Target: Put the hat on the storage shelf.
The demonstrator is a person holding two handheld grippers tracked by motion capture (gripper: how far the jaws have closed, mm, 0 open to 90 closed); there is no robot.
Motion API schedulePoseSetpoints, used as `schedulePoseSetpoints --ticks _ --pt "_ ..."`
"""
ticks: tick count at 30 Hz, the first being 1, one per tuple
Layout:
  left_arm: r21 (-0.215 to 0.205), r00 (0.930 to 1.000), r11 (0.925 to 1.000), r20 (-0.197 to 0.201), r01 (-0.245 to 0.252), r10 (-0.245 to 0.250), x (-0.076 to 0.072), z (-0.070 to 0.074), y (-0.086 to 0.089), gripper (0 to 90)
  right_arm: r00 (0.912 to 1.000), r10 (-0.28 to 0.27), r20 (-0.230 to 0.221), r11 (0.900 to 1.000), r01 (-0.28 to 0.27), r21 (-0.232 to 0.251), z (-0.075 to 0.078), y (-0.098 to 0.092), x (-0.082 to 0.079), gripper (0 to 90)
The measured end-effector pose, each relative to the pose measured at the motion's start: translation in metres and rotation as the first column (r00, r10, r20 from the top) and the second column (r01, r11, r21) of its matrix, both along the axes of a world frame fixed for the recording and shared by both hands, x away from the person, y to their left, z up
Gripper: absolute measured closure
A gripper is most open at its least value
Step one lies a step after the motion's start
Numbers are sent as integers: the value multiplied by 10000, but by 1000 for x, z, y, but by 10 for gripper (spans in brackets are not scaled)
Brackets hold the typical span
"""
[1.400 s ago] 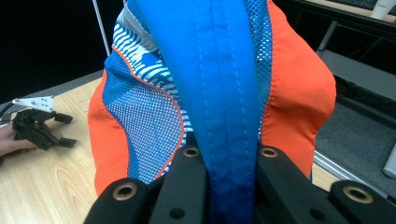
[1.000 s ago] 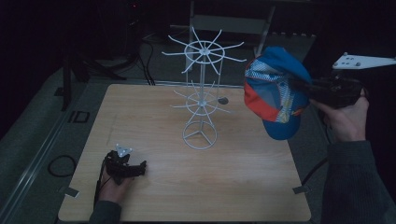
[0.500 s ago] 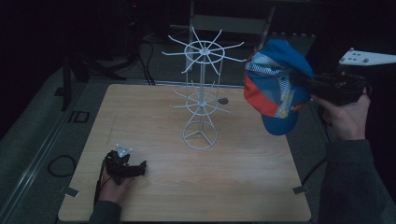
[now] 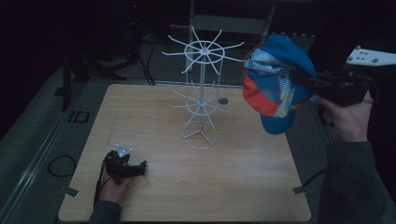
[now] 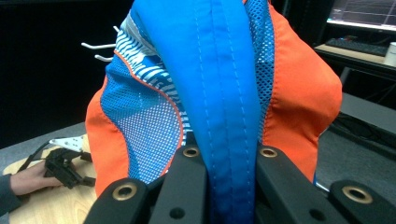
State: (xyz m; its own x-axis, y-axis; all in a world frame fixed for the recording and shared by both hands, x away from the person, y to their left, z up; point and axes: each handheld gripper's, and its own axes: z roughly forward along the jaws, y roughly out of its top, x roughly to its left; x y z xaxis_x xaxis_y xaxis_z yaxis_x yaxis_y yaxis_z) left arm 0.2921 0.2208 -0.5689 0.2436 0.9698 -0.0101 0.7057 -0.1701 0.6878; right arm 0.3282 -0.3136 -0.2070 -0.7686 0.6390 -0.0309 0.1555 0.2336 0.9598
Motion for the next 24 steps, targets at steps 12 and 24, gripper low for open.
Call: schedulePoseSetpoints --ticks 12,24 --pt "-18 10000 10000 21 -16 16 0 0 0 23 9940 286 -1060 9987 -330 -396 -31 22 25 879" --pt "2 10000 10000 -10 -2 2 0 0 0 23 9708 145 -2396 9885 -500 -1429 -75 34 44 820"
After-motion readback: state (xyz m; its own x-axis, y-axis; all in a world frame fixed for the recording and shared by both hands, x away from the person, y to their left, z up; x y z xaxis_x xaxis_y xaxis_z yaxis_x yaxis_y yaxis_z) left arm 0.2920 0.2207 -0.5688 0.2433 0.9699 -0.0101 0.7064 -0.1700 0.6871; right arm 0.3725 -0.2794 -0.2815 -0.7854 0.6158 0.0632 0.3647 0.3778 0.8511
